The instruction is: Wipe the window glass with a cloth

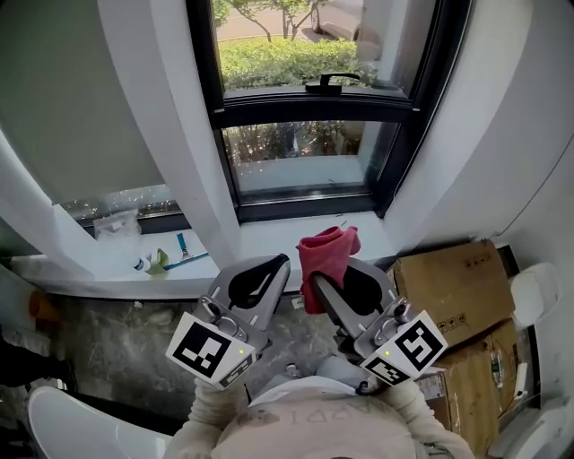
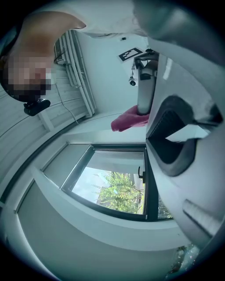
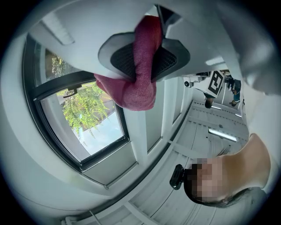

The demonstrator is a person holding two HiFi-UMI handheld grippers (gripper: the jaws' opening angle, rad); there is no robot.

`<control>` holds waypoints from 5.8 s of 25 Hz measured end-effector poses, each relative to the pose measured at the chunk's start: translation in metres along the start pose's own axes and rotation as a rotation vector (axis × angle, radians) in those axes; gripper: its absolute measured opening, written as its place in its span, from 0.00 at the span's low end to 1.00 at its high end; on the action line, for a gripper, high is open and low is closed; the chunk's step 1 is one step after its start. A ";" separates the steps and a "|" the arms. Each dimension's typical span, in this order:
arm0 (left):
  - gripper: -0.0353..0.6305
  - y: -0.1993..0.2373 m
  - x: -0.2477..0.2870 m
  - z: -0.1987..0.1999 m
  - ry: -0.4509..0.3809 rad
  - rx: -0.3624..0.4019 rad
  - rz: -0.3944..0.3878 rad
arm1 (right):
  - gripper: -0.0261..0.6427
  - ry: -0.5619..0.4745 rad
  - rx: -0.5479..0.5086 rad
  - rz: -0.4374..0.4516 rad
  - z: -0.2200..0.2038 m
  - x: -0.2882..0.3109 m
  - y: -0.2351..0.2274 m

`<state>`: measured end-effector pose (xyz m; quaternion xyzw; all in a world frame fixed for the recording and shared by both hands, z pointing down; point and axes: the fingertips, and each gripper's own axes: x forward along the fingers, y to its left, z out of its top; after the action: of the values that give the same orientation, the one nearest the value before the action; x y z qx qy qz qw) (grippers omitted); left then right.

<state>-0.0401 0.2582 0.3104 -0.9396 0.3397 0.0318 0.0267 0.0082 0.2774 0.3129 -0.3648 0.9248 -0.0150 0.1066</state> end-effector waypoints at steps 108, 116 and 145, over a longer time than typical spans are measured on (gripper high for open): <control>0.05 0.409 0.234 0.062 -0.207 0.083 0.198 | 0.22 -0.262 -0.490 0.111 0.347 0.588 -0.263; 0.06 0.432 0.233 0.098 -0.276 0.102 0.267 | 0.21 -0.219 -0.493 0.044 0.344 0.622 -0.267; 0.06 0.425 0.328 0.131 -0.296 0.168 0.167 | 0.21 -0.118 -0.653 -0.199 0.387 0.505 -0.415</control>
<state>-0.0660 -0.2677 0.1422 -0.8877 0.4103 0.1433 0.1519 0.0082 -0.3501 -0.1153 -0.4683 0.8329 0.2926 0.0353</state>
